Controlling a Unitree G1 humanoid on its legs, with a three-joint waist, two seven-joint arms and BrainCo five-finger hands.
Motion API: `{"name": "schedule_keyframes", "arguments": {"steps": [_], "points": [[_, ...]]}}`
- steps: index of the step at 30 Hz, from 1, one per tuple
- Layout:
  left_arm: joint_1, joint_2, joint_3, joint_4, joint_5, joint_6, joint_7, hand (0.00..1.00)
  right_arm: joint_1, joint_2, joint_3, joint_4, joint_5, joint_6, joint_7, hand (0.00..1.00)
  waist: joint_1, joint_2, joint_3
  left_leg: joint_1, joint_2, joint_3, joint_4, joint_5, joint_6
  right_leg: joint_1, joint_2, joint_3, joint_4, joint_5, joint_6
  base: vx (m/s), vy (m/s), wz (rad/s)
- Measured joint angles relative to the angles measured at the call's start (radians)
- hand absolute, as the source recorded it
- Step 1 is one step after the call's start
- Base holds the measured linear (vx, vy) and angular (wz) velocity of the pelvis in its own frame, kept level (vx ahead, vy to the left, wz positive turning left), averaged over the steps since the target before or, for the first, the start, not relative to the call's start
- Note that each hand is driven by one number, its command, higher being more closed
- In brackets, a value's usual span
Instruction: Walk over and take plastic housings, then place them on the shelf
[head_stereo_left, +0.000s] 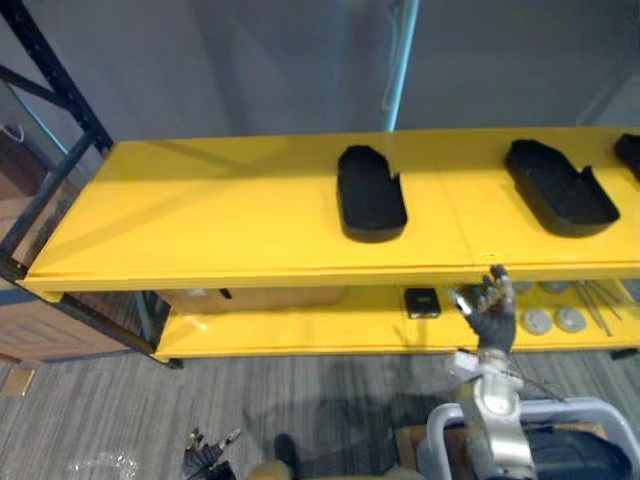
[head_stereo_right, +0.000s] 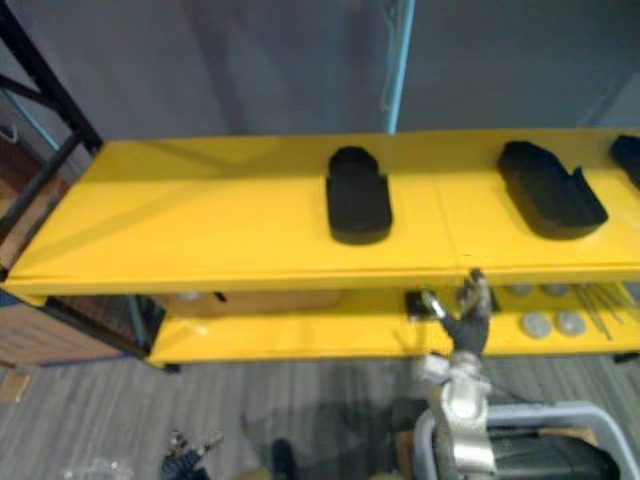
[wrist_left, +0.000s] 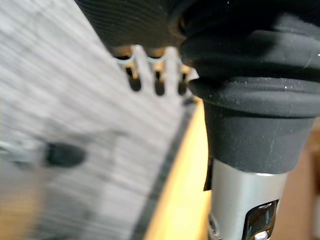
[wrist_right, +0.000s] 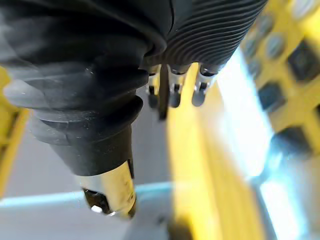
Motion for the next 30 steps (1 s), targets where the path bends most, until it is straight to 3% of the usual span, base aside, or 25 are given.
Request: {"name": "schedule_keyframes", "arguments": {"steps": [4, 6, 8, 13, 18, 21, 22, 25, 27, 29, 30], "points": [[-0.001, 0.025, -0.003, 0.032, -0.002, 0.041, -0.022, 0.0, 0.039, 0.015, -0.01, 0.027, 0.019, -0.03, 0.005, 0.0, -0.02, -0.006, -0.003, 0.028, 0.002, 0.042, 0.0, -0.014, -0.007, 0.0, 0.002, 0.044, -0.001, 0.0, 0.0, 0.04, 0.008, -0.33], [-0.003, 0.036, -0.007, 0.041, 0.007, 0.09, -0.043, 0.0, 0.058, 0.024, -0.009, 0.029, 0.019, -0.041, 0.005, 0.0, -0.04, -0.007, -0.003, 0.042, 0.006, 0.065, 0.0, -0.021, -0.009, -0.001, 0.003, 0.07, -0.001, 0.001, 0.001, 0.01, 0.017, -0.33], [-0.027, 0.061, -0.015, 0.068, 0.097, 0.163, -0.099, 0.0, 0.087, 0.025, -0.01, 0.029, 0.012, -0.043, -0.002, 0.0, -0.046, -0.008, -0.016, 0.042, 0.01, 0.088, 0.0, -0.028, -0.013, -0.013, 0.004, 0.091, 0.0, 0.001, 0.0, 0.0, 0.015, -0.3], [-0.047, 0.101, -0.089, 0.082, 0.303, 0.295, -0.213, 0.0, 0.083, 0.023, -0.008, 0.029, -0.002, -0.04, -0.056, 0.0, -0.074, -0.017, -0.02, 0.072, 0.021, 0.174, 0.0, -0.042, -0.021, -0.043, 0.018, 0.178, 0.005, 0.015, -0.004, 0.03, 0.023, -0.51], [-0.076, 0.126, -0.177, 0.111, 0.435, 0.357, -0.268, 0.0, 0.105, 0.017, -0.047, 0.023, 0.024, -0.039, -0.061, 0.0, -0.133, -0.02, -0.022, 0.115, 0.047, 0.311, 0.0, -0.056, -0.038, -0.073, 0.048, 0.303, -0.02, 0.059, -0.005, 0.0, 0.011, -0.78], [-0.087, 0.137, -0.224, 0.112, 0.447, 0.384, -0.275, 0.0, 0.139, 0.0, -0.054, 0.001, 0.061, -0.05, -0.037, 0.0, -0.164, -0.015, -0.025, 0.128, 0.058, 0.361, 0.0, -0.06, -0.044, -0.084, 0.057, 0.346, -0.027, 0.074, -0.008, -0.05, -0.017, -0.58], [-0.099, 0.14, -0.245, 0.113, 0.445, 0.397, -0.277, 0.0, 0.165, -0.004, -0.058, -0.018, 0.07, -0.057, -0.02, 0.0, -0.186, -0.015, -0.025, 0.13, 0.06, 0.369, 0.0, -0.059, -0.045, -0.085, 0.058, 0.35, -0.029, 0.076, -0.009, -0.08, -0.031, -0.28], [-0.113, 0.145, -0.251, 0.127, 0.399, 0.409, -0.275, 0.0, 0.182, -0.011, -0.07, -0.033, 0.078, -0.066, 0.038, 0.0, -0.193, -0.01, -0.027, 0.161, 0.063, 0.391, 0.002, -0.059, -0.046, -0.084, 0.067, 0.379, -0.029, 0.081, -0.008, -0.08, -0.031, -0.28], [-0.112, 0.147, -0.248, 0.131, 0.368, 0.405, -0.274, 0.0, 0.177, -0.015, -0.059, -0.041, 0.078, -0.069, 0.078, 0.0, -0.183, -0.012, -0.032, 0.157, 0.061, 0.377, 0.031, -0.066, -0.05, -0.089, 0.072, 0.389, -0.032, 0.082, -0.008, -0.08, -0.041, -0.23], [-0.102, 0.155, -0.227, 0.119, 0.302, 0.373, -0.263, 0.0, 0.106, -0.054, -0.018, -0.041, 0.077, -0.076, 0.141, 0.0, -0.143, -0.022, -0.031, 0.045, 0.115, 0.096, 0.273, -0.18, -0.013, -0.122, 0.087, 0.445, -0.032, 0.089, -0.015, -0.1, -0.036, -0.63], [-0.09, 0.149, -0.222, 0.104, 0.278, 0.368, -0.257, 0.0, 0.064, -0.093, 0.002, -0.036, 0.077, -0.083, 0.155, 0.0, -0.123, -0.005, -0.031, -0.003, 0.128, -0.008, 0.353, -0.232, -0.003, -0.139, 0.102, 0.471, -0.032, 0.097, -0.016, -0.12, 0.084, -1.02]]}}
